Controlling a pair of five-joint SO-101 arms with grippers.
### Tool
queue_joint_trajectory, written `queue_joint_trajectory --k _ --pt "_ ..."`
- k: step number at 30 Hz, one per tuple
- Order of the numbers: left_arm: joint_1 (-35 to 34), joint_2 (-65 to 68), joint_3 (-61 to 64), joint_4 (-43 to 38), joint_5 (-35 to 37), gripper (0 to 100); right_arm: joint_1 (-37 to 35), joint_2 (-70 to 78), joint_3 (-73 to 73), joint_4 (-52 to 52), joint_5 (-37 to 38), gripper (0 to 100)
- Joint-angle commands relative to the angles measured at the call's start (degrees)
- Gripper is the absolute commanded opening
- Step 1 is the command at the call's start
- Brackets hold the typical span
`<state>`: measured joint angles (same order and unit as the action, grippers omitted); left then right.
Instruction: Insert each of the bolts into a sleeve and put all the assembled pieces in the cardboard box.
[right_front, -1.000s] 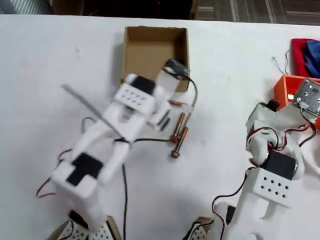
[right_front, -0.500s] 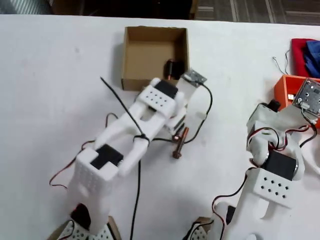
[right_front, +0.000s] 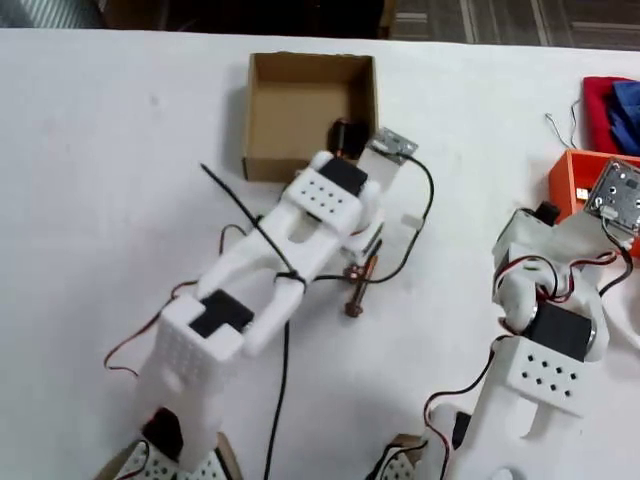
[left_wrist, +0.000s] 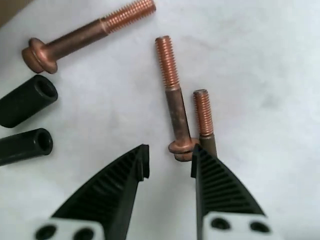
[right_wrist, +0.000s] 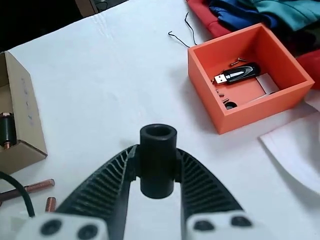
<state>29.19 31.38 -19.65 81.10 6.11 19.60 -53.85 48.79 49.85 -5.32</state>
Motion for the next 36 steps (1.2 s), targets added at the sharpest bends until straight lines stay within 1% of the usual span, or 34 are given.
queue_joint_trajectory --k 1,6,11,28,36 --pt "0.35 1.49 -2.42 0.18 0.62 16 0.22 -1.63 -0.53 -1.1 -0.26 2.0" --pt "0.35 5.63 -2.42 0.18 0.35 16 0.22 -1.63 -0.53 -1.1 -0.26 2.0" --pt "0.26 7.03 -2.51 0.26 0.35 16 0.22 -1.63 -0.53 -1.01 -0.26 2.0" --pt "0.0 2.81 -2.59 -0.09 0.26 17 0.22 -1.63 -0.53 -1.01 -0.26 2.0" --pt "-0.35 3.52 -10.51 -0.79 0.26 17 0.22 -1.63 -0.53 -1.01 -0.26 2.0"
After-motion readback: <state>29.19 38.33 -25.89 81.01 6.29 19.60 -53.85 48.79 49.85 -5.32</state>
